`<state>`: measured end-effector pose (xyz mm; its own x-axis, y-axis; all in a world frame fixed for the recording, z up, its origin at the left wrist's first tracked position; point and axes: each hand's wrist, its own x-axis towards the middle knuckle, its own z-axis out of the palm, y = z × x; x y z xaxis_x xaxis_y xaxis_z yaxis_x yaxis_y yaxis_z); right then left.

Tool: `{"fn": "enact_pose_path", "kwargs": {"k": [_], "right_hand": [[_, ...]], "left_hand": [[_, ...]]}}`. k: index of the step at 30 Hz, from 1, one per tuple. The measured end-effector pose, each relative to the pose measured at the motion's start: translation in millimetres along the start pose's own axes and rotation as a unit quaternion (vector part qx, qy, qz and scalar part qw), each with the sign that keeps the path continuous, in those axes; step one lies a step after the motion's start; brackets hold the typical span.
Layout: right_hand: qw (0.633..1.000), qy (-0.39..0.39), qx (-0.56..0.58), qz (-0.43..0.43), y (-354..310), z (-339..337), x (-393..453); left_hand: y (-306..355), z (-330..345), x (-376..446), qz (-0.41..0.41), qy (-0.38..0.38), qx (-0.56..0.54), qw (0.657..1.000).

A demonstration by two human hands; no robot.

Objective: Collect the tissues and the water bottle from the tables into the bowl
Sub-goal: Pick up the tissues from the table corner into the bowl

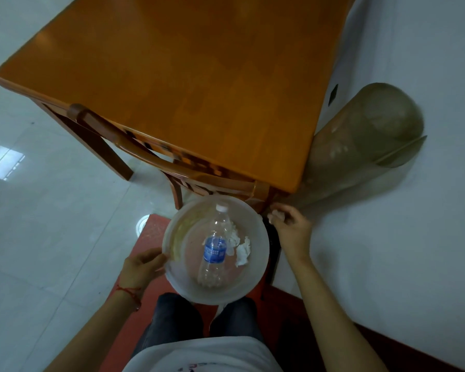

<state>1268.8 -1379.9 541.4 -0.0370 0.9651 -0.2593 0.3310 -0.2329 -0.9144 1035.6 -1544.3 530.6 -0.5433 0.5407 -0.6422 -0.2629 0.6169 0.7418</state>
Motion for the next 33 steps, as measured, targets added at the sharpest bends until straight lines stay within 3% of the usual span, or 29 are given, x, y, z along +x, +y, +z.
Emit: {"fn": "enact_pose_path", "kwargs": {"k": [9,16,20,25,33], "right_hand": [[0.989,-0.136,-0.057,-0.011,22,17,-68],[0.981,-0.089,-0.13,-0.11,25,-3,-69],[0.989,-0.06,-0.132,-0.038,30,-14,-64],[0.987,-0.116,-0.077,0.076,32,-7,-64],[0.978,-0.17,-0.098,0.063,18,39,-75]], "left_hand": [[-10,2,-12,0.001,0.006,-0.001,1.0],[-20,-2,-20,-0.001,0.019,0.0,1.0],[-25,-7,-24,-0.009,0.032,-0.019,0.999],[-36,-20,-27,-0.016,0.049,-0.044,0.998],[-51,-64,-25,-0.035,0.076,-0.094,0.992]]}}
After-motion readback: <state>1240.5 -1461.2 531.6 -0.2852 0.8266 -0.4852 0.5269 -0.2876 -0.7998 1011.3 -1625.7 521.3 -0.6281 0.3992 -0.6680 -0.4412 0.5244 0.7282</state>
